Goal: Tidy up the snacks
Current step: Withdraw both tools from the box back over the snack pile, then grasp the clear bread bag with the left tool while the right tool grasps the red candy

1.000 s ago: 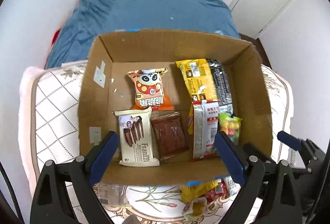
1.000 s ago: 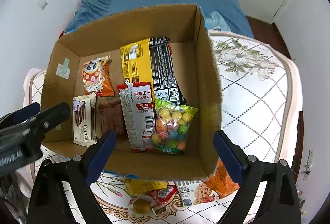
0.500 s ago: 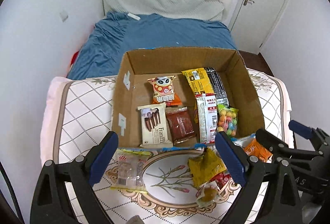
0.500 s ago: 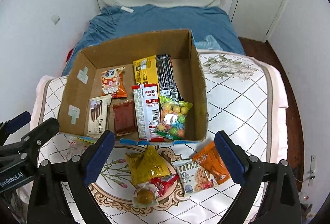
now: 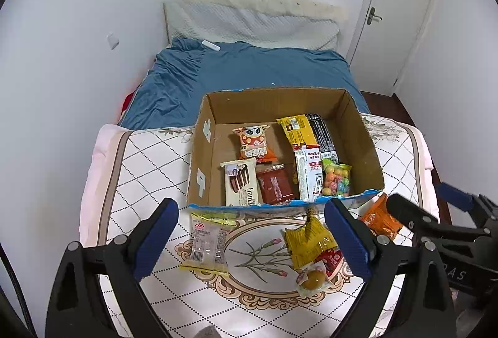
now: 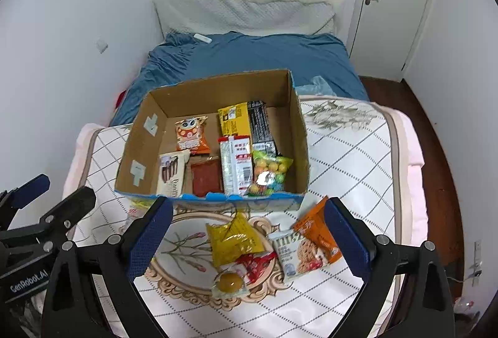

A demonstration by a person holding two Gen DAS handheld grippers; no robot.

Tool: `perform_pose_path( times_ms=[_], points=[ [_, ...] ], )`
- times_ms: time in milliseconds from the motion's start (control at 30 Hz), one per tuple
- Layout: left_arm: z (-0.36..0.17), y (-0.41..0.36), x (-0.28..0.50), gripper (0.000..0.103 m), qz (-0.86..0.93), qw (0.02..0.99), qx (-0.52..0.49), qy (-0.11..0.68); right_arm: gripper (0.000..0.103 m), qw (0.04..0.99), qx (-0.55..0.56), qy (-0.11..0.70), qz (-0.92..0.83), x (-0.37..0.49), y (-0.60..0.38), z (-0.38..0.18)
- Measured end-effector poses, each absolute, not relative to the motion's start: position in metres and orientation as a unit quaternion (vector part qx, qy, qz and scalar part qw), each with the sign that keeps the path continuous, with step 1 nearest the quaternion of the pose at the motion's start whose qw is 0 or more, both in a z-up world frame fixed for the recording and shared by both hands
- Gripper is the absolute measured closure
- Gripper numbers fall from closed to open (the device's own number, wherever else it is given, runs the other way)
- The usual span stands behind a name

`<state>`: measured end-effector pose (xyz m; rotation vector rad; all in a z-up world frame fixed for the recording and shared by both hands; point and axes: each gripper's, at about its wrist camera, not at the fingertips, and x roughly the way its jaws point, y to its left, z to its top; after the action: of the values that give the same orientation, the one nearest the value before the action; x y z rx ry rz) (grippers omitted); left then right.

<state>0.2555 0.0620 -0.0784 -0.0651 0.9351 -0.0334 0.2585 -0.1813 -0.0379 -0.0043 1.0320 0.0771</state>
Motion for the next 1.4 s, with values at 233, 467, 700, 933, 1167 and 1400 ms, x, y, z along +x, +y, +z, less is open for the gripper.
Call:
perform_pose_path(
  times_ms=[233, 467, 700, 933, 1167, 1400],
  points=[
    [-0.104, 0.064, 0.241, 0.007, 0.002, 0.879, -0.036, 0.476, 0.003, 0.827, 0.049, 0.559, 0.045, 0.249, -0.199, -0.083],
    [-0.179, 0.079, 0.24, 0.007, 0.034, 0.834, -0.044, 0.548, 0.004, 0.745, 0.162, 0.647, 0.02, 0.245, -0.233, -0.193],
    [-0.237, 0.111, 0.251, 0.007, 0.064, 0.793, -0.074, 0.601, 0.023, 0.715, 0.208, 0.668, -0.002, 0.251, -0.24, -0.262],
    [-0.276, 0.136, 0.28, 0.007, 0.071, 0.765, -0.071, 0.636, 0.039, 0.714, 0.194, 0.673, -0.01, 0.267, -0.225, -0.294],
    [-0.31, 0.134, 0.315, 0.007, 0.033, 0.737, -0.052, 0.673, 0.054, 0.716, 0.186, 0.673, -0.006, 0.271, -0.219, -0.297],
    [-0.344, 0.119, 0.336, 0.033, 0.008, 0.727, -0.017, 0.686, 0.061, 0.718, 0.177, 0.673, 0.0, 0.271, -0.228, -0.29]
  ],
)
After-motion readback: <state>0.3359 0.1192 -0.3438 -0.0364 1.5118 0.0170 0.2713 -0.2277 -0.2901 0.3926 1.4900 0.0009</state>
